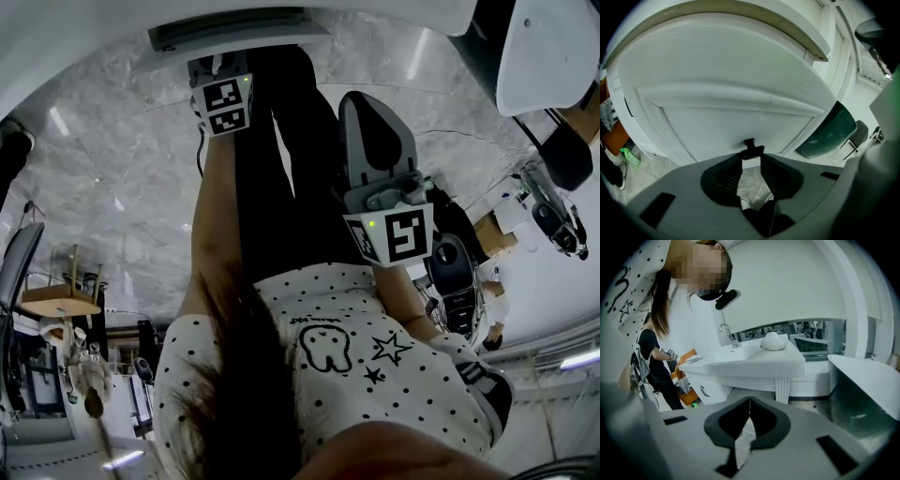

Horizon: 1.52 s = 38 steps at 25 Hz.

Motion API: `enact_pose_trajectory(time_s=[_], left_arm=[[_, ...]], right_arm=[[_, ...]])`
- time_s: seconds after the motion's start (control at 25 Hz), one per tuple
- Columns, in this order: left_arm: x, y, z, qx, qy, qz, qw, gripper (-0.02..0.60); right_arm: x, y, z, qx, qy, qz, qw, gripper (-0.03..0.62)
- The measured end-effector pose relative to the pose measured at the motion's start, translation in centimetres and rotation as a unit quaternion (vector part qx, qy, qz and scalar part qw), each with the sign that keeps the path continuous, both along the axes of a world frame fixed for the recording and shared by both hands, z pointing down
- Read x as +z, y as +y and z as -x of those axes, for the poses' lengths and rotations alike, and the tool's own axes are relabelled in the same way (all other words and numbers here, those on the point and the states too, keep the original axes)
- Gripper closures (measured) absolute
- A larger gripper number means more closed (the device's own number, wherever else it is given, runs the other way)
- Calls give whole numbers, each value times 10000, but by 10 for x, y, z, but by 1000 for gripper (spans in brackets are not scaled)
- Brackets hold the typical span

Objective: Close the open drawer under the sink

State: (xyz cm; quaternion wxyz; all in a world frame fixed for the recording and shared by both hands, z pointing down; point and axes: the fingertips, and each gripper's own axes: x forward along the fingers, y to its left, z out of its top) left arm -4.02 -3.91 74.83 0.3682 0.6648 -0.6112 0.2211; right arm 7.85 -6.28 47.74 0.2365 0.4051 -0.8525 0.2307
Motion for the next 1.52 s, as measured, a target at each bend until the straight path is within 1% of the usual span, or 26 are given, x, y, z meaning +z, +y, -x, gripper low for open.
enact_pose_trajectory(time_s=[0.36, 0.48, 0.76, 0.92, 1.16, 1.36, 1.52], left_arm=[[-4, -7, 5, 28, -13, 39, 10000, 463], [-4, -7, 3, 83, -20, 45, 10000, 463], [-5, -9, 0, 66, -38, 91, 9999, 463], [-3, -14, 2, 71, -3, 105, 9999, 463], [-2, -21, 15, 13, 13, 2, 10000, 463], [-9, -38, 8, -24, 6, -57, 10000, 463], [-9, -44, 13, -48, -5, -85, 10000, 463]], right_arm=[[-4, -1, -6, 149, 33, -18, 9999, 579], [-4, 0, -7, 193, 35, -12, 9998, 579], [-4, 3, -10, 290, 29, -6, 9996, 579], [0, 4, -7, 300, 18, 14, 9995, 579], [3, 12, 5, 261, 11, 38, 9997, 579], [-1, 3, -5, 273, 18, 53, 9996, 579], [0, 0, -1, 276, 10, 72, 9996, 579]])
